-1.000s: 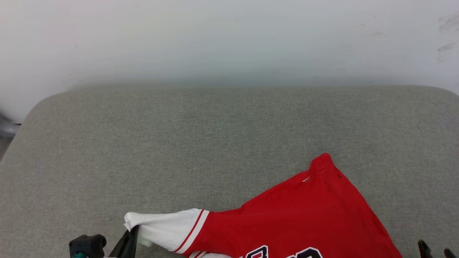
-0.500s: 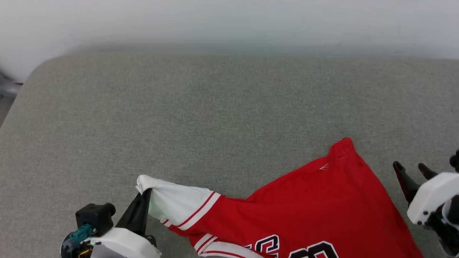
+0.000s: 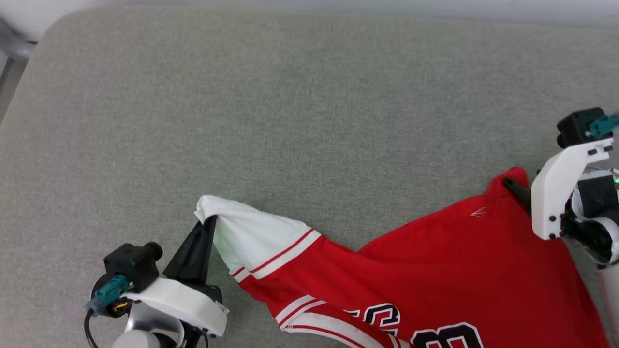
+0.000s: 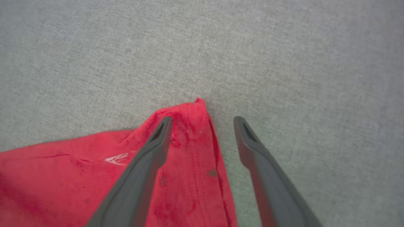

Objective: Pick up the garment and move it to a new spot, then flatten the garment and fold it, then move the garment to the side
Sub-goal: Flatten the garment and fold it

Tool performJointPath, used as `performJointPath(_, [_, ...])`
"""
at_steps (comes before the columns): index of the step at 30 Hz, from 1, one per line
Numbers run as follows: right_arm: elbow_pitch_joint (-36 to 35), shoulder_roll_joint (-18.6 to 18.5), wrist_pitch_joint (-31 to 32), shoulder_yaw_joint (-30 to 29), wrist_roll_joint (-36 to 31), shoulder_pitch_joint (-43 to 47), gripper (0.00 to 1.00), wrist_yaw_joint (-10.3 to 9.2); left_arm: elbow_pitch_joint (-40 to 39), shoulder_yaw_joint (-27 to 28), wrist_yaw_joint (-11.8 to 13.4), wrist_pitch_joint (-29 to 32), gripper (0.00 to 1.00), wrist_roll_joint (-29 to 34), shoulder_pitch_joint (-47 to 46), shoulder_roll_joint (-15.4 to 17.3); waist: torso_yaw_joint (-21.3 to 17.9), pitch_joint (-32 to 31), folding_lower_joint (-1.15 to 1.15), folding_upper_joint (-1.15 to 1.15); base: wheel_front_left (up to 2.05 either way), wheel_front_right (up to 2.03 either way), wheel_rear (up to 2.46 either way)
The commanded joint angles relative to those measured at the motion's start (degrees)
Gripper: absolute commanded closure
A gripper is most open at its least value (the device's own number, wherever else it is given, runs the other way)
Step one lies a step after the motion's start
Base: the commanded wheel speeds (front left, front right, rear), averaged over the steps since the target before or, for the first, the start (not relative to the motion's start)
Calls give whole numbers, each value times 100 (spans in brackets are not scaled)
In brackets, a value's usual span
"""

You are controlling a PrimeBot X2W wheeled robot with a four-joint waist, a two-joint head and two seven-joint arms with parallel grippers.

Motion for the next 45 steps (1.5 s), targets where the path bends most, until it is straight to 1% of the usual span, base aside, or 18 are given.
performJointPath(1, [89, -19, 22, 50, 20, -126, 0, -4, 8, 6, -26, -37, 100, -5, -105, -5, 98, 161, -1, 0, 0, 0, 0])
performJointPath(4, [382, -39, 48, 251, 193, -263, 0, -4, 66, -4, -63, -78, 100, -24, -180, -31, 146, 295, -1, 0, 0, 0, 0])
performJointPath(9, [872, -57, 588, 786, 677, -57, 0, 6, 193, -13, -101, -145, 100, -63, -227, -50, 172, 363, -1, 0, 0, 0, 0])
performJointPath(10, [909, -77, 638, 845, 748, -38, 41, 6, 214, -12, -110, -147, 100, -68, -229, -48, 171, 363, -1, 0, 0, 0, 0])
performJointPath(12, [959, -132, 650, 930, 849, -33, 100, 6, 259, -16, -112, -158, 100, -79, -227, -47, 160, 335, -1, 0, 0, 0, 0])
performJointPath(17, [909, -318, 355, 960, 911, -278, 100, -3, 329, -7, -109, -151, 100, -104, -242, -4, 116, 197, -1, 0, 0, 0, 0])
performJointPath(20, [876, -383, 55, 825, 832, -444, 100, -7, 375, 26, -92, -198, 100, -107, -300, 2, 80, 49, -1, 0, 0, 0, 0])
performJointPath(24, [832, -379, -324, 664, 678, -624, 100, -4, 436, 94, -80, -252, 100, -71, -505, 38, 1, -207, -1, 0, 0, 0, 0])
performJointPath(28, [853, -326, -631, 477, 430, -725, 100, -4, 400, 122, -141, -198, 100, 0, -981, 106, -109, -464, -1, 0, 0, 0, 0])
performJointPath(34, [924, -168, -1028, 302, -70, -1215, 100, -4, 594, 179, -294, 86, 100, 95, -2209, 281, -340, -653, -1, 0, 0, 0, 0])
performJointPath(36, [950, -157, -1101, 343, -201, -1467, 100, -4, 728, 177, -361, 203, 100, 135, -2688, 322, -403, -648, -1, 0, 0, 0, 0])
performJointPath(40, [1070, -119, -1284, 270, -390, -2086, 100, -4, 1185, 238, -485, 395, 100, 177, -3749, 405, -494, -555, -1, 0, 0, 0, 0])
performJointPath(45, [1305, -161, -1588, 155, -739, -3021, 100, -4, 1935, 309, -623, 437, 100, 270, -5122, 454, -564, -325, -1, 0, 0, 0, 0])
